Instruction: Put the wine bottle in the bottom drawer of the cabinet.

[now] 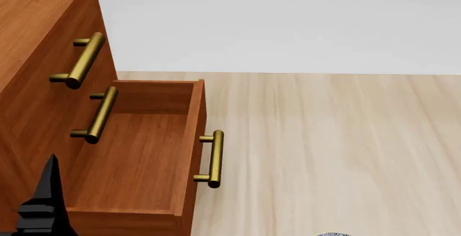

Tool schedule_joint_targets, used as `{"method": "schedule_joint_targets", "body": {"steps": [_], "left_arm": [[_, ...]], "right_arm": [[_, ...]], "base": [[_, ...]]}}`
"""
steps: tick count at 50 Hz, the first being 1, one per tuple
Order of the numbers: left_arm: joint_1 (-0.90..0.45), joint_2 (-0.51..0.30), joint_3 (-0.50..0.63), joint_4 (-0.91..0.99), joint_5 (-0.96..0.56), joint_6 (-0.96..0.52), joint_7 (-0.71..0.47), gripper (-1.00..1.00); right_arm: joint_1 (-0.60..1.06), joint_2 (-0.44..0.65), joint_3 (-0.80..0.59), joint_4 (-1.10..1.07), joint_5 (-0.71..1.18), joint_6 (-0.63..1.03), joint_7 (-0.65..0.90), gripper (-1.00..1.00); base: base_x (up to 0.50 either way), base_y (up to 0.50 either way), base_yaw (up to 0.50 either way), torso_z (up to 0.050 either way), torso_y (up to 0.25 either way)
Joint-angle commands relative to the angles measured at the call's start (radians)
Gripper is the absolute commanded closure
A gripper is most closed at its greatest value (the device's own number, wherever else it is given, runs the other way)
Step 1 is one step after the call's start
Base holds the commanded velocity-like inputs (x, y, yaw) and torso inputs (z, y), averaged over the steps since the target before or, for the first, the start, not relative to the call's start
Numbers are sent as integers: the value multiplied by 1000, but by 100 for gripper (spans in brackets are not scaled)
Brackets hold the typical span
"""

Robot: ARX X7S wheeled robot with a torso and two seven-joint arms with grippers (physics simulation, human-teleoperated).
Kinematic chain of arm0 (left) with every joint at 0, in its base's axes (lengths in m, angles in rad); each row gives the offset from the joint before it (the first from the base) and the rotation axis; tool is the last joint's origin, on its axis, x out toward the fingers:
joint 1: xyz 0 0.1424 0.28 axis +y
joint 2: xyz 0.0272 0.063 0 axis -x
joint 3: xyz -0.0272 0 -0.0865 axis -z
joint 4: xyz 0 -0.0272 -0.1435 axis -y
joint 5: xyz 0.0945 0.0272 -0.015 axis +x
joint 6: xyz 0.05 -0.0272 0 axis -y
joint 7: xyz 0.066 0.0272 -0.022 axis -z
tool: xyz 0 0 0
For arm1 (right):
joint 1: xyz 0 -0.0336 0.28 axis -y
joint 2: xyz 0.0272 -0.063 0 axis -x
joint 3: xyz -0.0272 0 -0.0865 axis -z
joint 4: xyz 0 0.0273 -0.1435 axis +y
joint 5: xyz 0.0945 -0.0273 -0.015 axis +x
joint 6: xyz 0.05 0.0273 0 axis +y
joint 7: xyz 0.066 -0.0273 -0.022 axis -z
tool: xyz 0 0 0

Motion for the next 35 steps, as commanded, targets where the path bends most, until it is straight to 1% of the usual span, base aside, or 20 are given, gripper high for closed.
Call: {"method": "schedule_joint_targets", "body": {"steps": [1, 19, 20, 35], "left_arm": [[-3, 3, 8, -6, 4, -2, 6, -100], [-10, 5, 11, -1, -5, -7, -3, -100], [-10, 5, 11, -2, -3, -6, -1, -100], [-10, 9, 18, -11, 7, -4, 5, -100]], "right_arm": [[49, 8, -15, 48, -5, -12, -10, -100], [75, 26, 5, 71, 29, 27, -12, -100], [74, 24, 10, 72, 34, 26, -12, 100], [60, 34, 31, 30, 77, 45, -28, 100]], "base": [[0, 0, 0, 0, 0], [0, 0, 0, 0, 0], [0, 0, 0, 0, 0], [0, 0, 0, 0, 0]]}}
